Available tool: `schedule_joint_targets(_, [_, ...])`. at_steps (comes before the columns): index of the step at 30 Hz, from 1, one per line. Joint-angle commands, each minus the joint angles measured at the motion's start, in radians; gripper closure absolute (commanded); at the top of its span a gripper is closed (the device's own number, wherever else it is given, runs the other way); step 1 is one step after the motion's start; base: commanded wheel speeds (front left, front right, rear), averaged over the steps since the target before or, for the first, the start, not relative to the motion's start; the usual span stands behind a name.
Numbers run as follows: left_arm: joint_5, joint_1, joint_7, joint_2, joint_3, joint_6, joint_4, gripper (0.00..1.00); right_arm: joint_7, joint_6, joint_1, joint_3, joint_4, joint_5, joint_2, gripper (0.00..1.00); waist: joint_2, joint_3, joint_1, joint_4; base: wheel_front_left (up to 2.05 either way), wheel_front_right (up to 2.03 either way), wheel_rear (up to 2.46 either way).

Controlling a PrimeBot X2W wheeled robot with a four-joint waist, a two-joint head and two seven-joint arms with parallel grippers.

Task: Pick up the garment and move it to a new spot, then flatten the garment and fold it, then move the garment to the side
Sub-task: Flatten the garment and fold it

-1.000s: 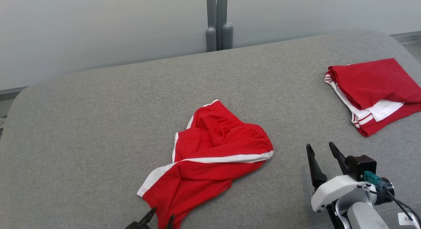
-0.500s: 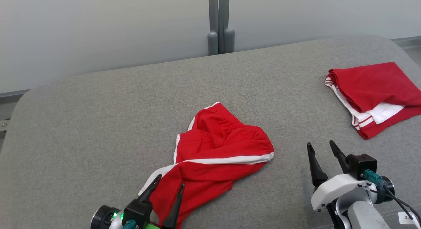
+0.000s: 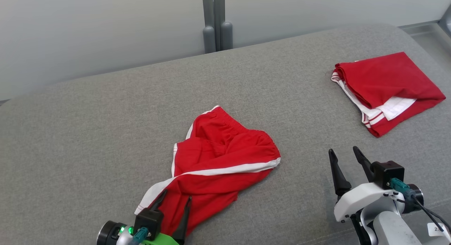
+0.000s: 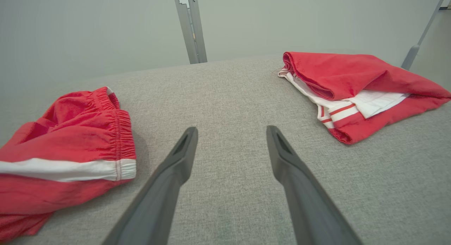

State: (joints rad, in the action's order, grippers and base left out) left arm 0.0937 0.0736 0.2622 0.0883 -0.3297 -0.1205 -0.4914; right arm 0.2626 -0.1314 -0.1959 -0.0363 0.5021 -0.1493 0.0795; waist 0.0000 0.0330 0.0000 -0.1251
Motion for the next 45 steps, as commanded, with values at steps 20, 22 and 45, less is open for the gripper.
schedule_joint_targets(20, [-0.051,0.029,0.003,-0.011,0.042,0.031,-0.023,1.00,0.002,0.002,-0.016,0.019,-0.025,0.014,0.000,0.00,0.0000,0.030,0.0000,-0.019,0.00,0.00,0.00])
schedule_joint_targets(22, [-0.058,0.008,0.003,0.001,0.031,0.023,-0.001,1.00,0.002,0.002,-0.006,0.022,-0.025,0.014,-0.003,0.00,0.0000,0.024,0.0000,-0.009,0.00,0.00,0.00])
schedule_joint_targets(45, [-0.066,-0.057,0.003,0.060,-0.132,0.021,-0.044,0.00,0.002,0.002,0.001,0.009,-0.003,0.002,0.004,0.00,0.0000,-0.015,0.0000,0.044,0.00,0.00,0.00])
